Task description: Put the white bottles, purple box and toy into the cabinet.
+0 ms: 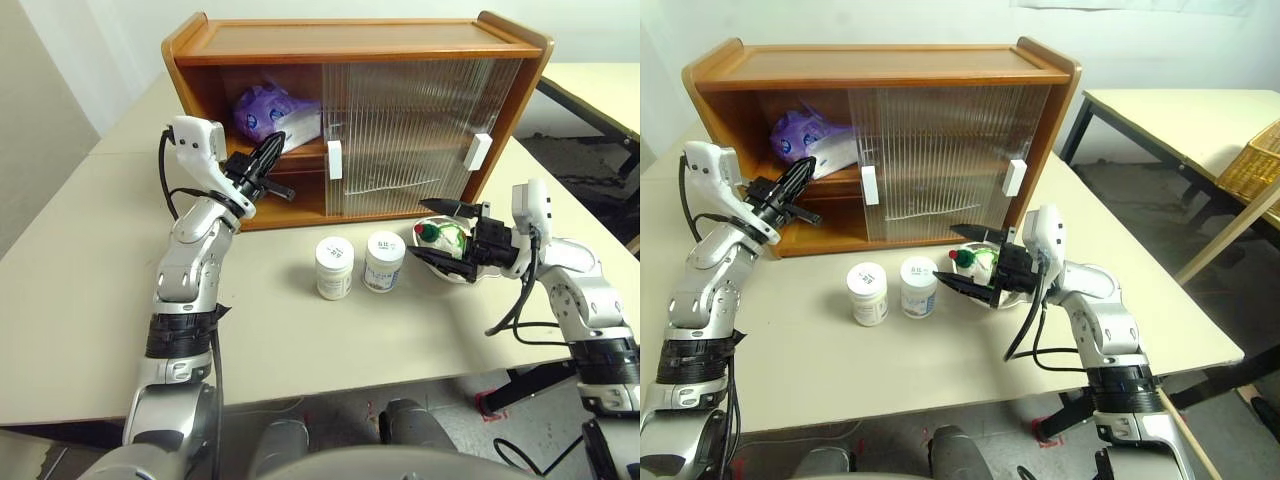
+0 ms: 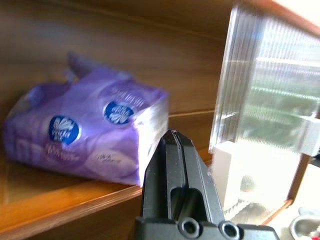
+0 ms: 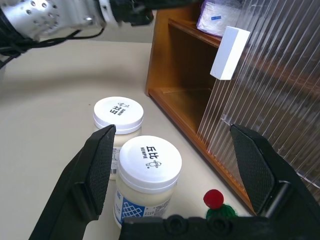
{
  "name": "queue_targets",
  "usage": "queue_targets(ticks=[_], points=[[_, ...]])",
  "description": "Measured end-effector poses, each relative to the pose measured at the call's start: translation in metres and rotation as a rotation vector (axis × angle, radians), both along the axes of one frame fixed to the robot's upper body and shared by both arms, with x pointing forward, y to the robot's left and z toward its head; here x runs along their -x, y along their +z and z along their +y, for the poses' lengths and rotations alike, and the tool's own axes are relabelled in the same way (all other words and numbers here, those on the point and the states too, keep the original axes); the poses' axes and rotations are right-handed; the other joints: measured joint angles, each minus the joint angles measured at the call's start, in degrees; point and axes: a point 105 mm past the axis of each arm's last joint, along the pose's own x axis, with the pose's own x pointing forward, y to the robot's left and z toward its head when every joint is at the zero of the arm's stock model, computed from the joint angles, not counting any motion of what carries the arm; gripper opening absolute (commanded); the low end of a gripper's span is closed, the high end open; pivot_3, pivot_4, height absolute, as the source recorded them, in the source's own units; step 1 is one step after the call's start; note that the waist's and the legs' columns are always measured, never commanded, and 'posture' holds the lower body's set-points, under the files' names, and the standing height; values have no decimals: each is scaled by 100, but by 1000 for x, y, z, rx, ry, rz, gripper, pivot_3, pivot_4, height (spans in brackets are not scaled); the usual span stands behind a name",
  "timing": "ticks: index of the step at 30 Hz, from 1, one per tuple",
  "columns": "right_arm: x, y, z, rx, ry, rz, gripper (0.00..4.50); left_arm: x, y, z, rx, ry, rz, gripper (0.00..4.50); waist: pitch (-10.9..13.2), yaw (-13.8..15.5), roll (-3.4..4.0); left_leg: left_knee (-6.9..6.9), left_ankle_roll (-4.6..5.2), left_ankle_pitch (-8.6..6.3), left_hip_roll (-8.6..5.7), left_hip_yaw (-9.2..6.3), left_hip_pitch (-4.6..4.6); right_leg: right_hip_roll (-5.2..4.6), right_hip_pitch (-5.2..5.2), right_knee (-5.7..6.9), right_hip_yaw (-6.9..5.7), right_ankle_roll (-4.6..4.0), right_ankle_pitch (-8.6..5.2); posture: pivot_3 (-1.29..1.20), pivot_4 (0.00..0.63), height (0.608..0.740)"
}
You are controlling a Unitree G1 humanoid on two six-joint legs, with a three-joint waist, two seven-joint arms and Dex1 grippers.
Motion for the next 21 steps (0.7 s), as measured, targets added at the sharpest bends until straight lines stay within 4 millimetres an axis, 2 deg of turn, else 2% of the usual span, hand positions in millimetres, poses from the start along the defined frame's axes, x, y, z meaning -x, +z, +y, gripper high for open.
queue_targets(ticks=[6,12,17,21], points=[[0,0,0,0,1,0,4500,5,-6,19,3,61,26,16,1,1,-1,0,1,-1,0,0,2,0,0,0,1,2,-1,-118,0,740],[0,0,0,-2,2,0,4500,-7,-8,35,36,136,51,16,2,19,-3,0,1,-1,0,0,4,0,0,1,4,-2,1,-121,0,740],[0,0,1,-2,2,0,4500,-22,0,33,68,147,36,16,3,22,-4,1,-1,-3,0,1,3,0,1,0,7,-18,11,-128,0,740],[0,0,1,-2,2,-1,4500,-37,-6,22,86,136,62,16,4,28,-6,1,-1,-3,0,1,1,0,1,-1,8,-17,10,-137,0,740]])
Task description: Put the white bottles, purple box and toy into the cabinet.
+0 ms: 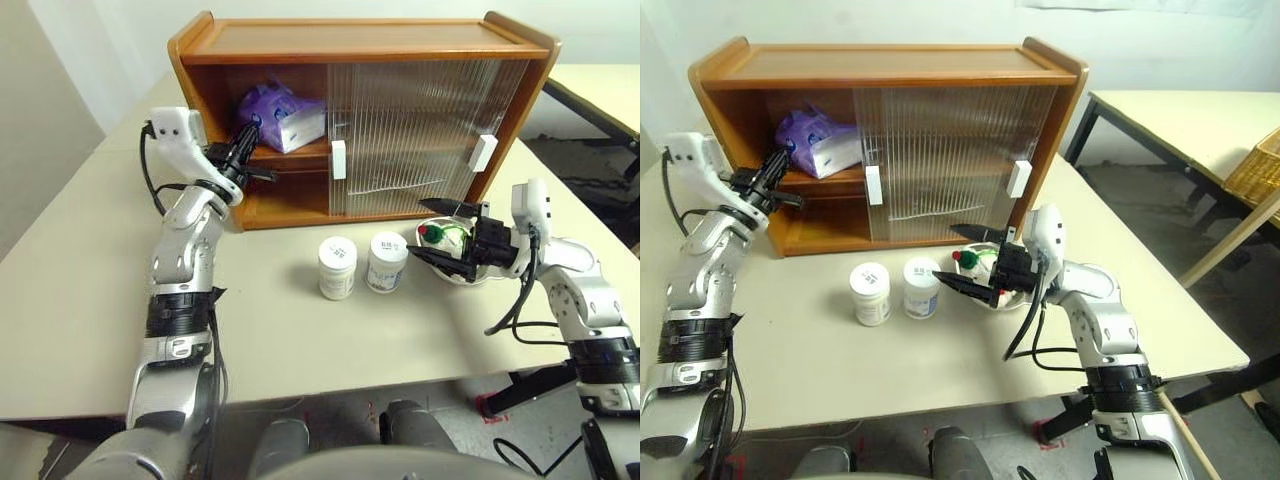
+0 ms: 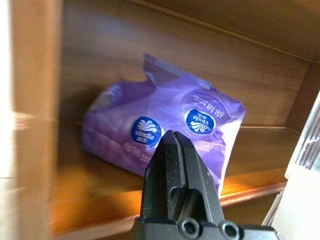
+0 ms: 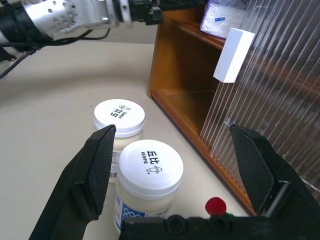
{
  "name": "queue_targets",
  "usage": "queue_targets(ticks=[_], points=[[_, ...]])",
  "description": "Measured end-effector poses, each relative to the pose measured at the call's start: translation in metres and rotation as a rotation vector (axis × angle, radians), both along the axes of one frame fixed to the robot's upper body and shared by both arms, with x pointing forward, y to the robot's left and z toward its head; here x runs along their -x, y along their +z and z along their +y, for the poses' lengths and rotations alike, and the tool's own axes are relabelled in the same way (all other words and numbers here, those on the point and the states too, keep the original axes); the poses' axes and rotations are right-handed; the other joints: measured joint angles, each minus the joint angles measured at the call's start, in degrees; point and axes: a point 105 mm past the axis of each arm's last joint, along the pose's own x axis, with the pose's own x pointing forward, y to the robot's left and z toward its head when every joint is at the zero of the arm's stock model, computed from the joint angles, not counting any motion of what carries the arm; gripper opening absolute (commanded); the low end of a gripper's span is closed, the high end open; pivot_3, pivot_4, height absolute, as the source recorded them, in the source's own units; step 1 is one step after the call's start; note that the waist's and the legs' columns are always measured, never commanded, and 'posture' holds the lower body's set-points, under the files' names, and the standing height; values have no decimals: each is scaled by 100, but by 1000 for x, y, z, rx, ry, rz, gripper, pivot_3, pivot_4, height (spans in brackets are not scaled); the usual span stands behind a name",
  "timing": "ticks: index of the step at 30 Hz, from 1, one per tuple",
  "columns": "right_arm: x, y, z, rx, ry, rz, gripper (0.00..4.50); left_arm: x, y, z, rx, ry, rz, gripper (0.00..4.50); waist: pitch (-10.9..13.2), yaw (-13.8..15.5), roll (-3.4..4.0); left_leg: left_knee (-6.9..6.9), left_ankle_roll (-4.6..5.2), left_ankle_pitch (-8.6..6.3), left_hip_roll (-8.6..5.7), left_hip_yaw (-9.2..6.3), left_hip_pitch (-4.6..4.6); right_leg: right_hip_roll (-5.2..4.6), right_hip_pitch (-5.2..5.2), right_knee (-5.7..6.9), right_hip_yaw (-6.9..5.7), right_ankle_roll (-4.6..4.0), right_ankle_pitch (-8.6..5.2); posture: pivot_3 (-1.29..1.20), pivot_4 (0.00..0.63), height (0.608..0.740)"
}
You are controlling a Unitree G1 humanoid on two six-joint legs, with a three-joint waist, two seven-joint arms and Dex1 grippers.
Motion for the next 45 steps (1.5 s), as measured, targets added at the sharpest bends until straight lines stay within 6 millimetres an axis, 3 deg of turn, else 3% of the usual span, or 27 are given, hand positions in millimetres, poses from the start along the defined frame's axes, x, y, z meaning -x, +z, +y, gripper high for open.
queue_targets(ticks=[5,8,14,23,27,36,41,45], points=[[1,-1,-1,2,-3,3,4500,-12,-1,-10,-6,-26,5,16,2,52,-3,3,4,4,0,0,4,0,12,1,-1,3,-1,-150,0,740],[1,-1,-1,5,-5,3,4500,-13,-3,-12,-2,-39,12,16,5,66,-7,11,7,7,-2,0,5,0,19,1,-1,47,-27,-150,0,740],[3,-2,-2,8,-9,2,4500,-14,-4,-17,8,-55,17,16,7,69,-11,14,12,12,-4,-1,7,0,27,1,1,51,-30,-155,0,740],[3,-2,-2,8,-11,2,4500,0,11,-50,26,-141,-1,16,10,-55,-13,5,13,-2,-4,0,3,0,25,-3,1,72,-42,-152,0,740],[3,-2,-2,7,-11,2,4500,5,7,-57,43,-146,23,16,10,-83,-13,3,16,-18,-4,0,2,0,25,-3,1,68,-40,-150,0,740],[3,-2,-1,6,-11,2,4500,3,-2,-50,39,-76,66,16,10,-72,-13,7,11,-25,-4,1,1,0,26,-9,7,66,-41,-154,0,740],[3,-2,-1,5,-15,2,4500,14,8,-51,40,-80,32,16,10,-77,-13,7,11,-26,-4,3,2,0,27,-9,7,66,-41,-153,0,740],[3,-2,-1,5,-15,2,4500,19,3,-51,44,-82,50,16,10,-73,-13,8,10,-26,-4,3,3,0,28,-9,7,66,-41,-145,0,740]])
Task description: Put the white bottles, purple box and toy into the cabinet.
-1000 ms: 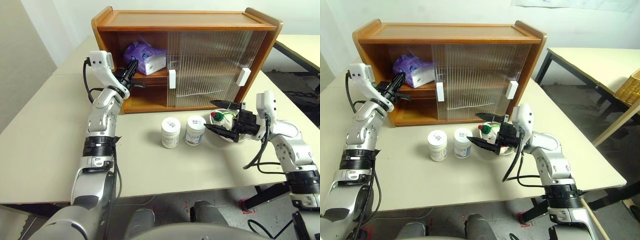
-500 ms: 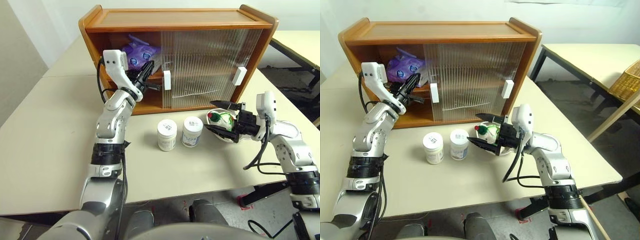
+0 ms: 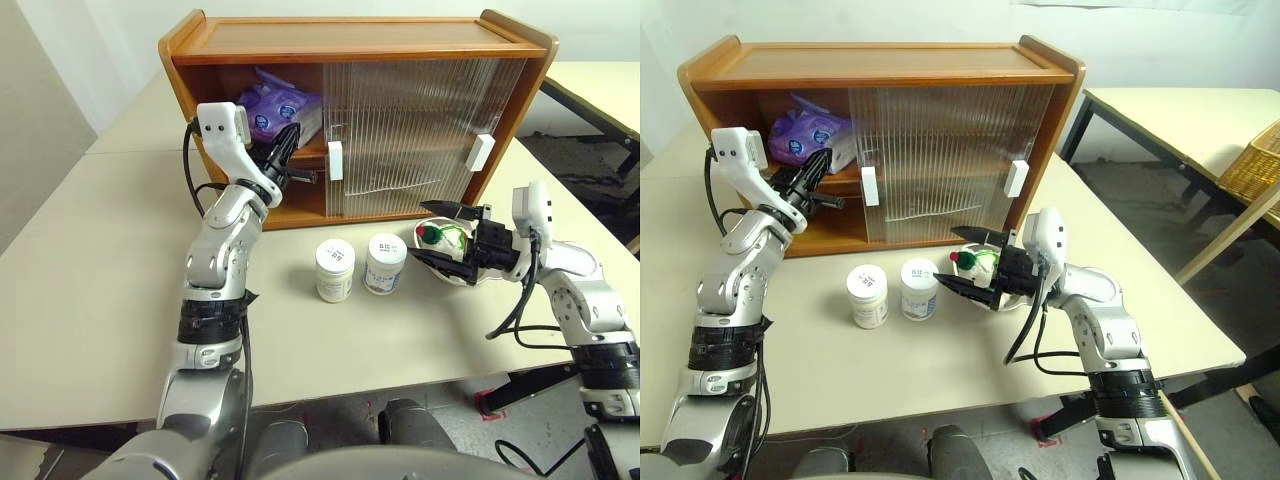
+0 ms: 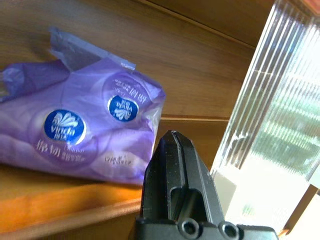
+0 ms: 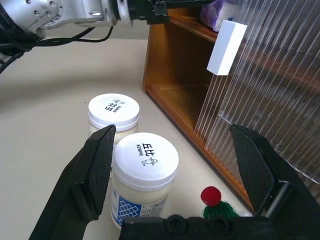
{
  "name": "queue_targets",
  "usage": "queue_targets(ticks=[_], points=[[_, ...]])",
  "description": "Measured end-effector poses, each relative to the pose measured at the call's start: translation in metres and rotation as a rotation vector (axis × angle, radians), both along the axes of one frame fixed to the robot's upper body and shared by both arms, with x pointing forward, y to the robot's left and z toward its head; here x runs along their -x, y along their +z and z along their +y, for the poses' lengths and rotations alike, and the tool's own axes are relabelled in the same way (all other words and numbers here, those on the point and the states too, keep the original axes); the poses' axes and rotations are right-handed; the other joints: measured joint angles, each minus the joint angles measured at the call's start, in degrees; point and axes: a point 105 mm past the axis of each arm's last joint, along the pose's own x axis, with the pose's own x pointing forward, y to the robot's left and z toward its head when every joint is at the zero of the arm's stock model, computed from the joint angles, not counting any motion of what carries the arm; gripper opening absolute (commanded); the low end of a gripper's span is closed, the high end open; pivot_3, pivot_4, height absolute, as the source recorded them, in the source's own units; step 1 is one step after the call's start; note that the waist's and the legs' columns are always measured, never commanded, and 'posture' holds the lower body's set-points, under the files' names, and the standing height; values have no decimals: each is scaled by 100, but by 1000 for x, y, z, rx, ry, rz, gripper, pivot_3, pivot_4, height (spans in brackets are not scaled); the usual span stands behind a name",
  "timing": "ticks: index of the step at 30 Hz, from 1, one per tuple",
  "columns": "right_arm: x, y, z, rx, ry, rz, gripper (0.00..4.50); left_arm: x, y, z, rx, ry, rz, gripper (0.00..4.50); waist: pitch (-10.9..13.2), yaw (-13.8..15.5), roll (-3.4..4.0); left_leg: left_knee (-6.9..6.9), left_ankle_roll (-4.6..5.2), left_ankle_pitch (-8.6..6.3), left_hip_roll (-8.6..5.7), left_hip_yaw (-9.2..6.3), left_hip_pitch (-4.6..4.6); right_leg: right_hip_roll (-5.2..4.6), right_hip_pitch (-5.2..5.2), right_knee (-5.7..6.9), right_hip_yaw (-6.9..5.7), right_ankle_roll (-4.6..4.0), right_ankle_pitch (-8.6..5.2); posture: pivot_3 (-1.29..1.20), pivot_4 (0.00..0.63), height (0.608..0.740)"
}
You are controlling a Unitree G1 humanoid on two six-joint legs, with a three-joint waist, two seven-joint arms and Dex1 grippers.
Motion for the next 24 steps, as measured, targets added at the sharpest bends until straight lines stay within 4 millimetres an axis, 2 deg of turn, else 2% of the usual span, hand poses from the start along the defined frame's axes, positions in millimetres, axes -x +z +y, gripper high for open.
queue_targets(ticks=[5,7,10,16,18,24], points=[[0,0,1,-5,4,0,4500,8,2,-17,51,-146,-3,16,0,20,0,2,0,0,0,0,0,0,1,0,0,-5,3,-135,0,740],[-1,1,3,-8,8,-2,4500,13,6,-22,41,-212,-23,627,0,25,0,2,0,0,0,0,2,0,1,2,0,-6,4,-132,0,740],[-3,2,2,-7,11,-3,4500,19,12,-20,15,-282,-44,1578,0,21,1,-1,0,-1,0,0,7,0,2,6,0,-7,4,-125,0,740],[-4,1,2,-7,16,2,4500,37,29,10,-35,-403,-76,3788,-1,44,1,-1,-2,-2,1,0,8,0,0,11,0,-11,5,-112,0,740],[-4,2,3,-7,21,0,4500,49,25,19,-69,-452,-53,4453,-2,52,4,-4,-5,-3,1,0,9,0,-1,11,0,-17,4,-110,0,740],[-5,3,3,-4,27,-4,4500,81,-14,32,-223,-612,42,4453,-4,61,7,-7,-21,-13,4,-1,10,0,-21,15,0,-42,-2,-111,0,740]])
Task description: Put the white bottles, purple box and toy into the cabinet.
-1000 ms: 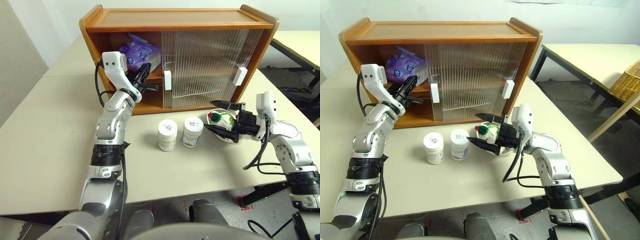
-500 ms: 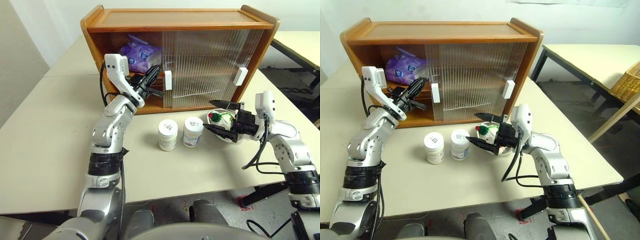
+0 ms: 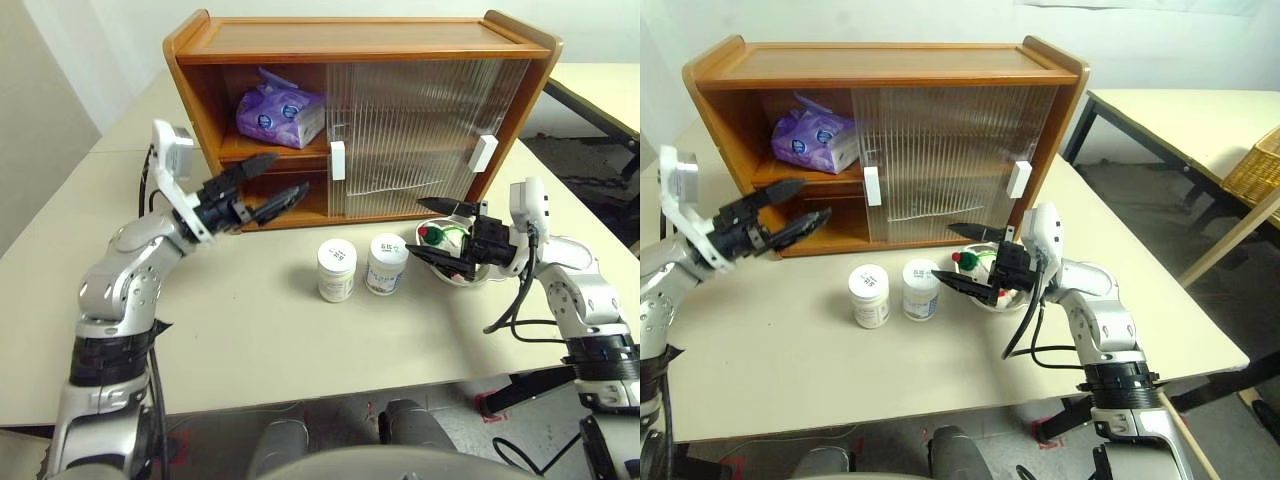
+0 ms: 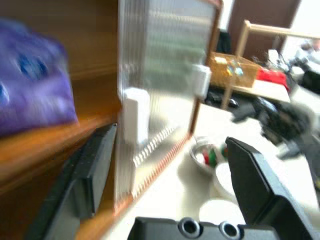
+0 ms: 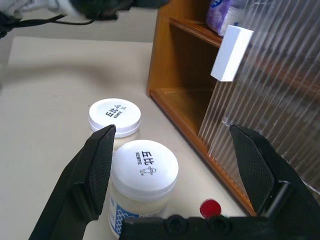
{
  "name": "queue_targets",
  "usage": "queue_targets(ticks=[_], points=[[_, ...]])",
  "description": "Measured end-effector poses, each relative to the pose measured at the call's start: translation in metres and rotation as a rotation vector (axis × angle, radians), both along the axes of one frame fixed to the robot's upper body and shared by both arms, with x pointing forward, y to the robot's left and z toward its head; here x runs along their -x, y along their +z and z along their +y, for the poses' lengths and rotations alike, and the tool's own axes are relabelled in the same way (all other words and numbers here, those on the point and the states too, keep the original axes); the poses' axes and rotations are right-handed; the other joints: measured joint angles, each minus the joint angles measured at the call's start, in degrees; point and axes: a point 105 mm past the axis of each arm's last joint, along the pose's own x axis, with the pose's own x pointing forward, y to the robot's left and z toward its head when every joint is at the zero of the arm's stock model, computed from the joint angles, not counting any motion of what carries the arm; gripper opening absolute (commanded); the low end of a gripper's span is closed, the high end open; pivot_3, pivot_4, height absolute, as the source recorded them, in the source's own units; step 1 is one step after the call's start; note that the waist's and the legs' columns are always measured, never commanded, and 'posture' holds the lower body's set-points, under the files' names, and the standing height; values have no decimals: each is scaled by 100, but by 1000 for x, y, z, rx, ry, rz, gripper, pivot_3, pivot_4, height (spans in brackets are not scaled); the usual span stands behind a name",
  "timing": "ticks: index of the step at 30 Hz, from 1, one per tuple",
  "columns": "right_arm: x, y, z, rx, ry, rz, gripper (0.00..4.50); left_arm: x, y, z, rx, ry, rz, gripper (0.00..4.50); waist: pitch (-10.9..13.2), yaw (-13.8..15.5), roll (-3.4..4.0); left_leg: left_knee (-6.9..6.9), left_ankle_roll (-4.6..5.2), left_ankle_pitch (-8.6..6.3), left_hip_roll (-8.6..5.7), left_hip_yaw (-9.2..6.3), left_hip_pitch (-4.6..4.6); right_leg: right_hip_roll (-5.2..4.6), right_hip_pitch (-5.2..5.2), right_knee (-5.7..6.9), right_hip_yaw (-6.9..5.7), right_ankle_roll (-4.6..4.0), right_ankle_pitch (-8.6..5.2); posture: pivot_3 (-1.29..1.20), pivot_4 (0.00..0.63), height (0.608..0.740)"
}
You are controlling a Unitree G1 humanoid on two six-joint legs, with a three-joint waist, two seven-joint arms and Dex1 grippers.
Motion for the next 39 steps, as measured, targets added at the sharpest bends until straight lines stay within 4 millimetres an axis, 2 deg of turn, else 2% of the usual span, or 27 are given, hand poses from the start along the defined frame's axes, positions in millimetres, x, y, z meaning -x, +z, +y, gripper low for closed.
queue_targets(ticks=[5,9,14,18,23,25,39], points=[[-1,2,-1,-2,-3,-1,4500,16,-21,9,-79,-78,64,4453,0,6,1,0,-1,-1,2,0,-1,0,-25,0,0,-46,8,-124,0,740],[0,6,-7,4,-13,-7,4500,17,-44,15,-136,-83,99,4453,-3,-5,7,0,-5,-3,2,0,-4,0,-32,0,0,-66,6,-138,0,740],[1,7,-16,-12,-49,13,4500,16,-63,20,-184,-96,116,4453,-3,-34,7,-1,-6,-4,2,0,-10,0,-41,0,1,-69,5,-150,0,740],[3,13,-20,-43,-63,17,4500,16,-79,20,-226,-120,127,4453,-3,-70,12,-2,-5,-5,2,2,-14,0,-44,0,0,-69,4,-160,0,740],[7,18,-28,-60,-89,18,4500,15,-110,9,-260,-170,175,4453,-4,-97,13,-1,-4,-6,2,2,-18,0,-47,0,0,-72,2,-179,0,740],[7,19,-29,-59,-96,19,4500,15,-116,5,-275,-192,174,4453,-5,-134,13,-2,-2,-7,2,2,-45,1,-46,0,0,-71,2,-180,0,740],[5,23,-28,-61,-107,20,4500,10,-128,-21,-240,-245,167,4453,-7,-191,17,1,0,-7,2,7,-51,2,-46,-1,-2,-64,-2,-188,0,740]])
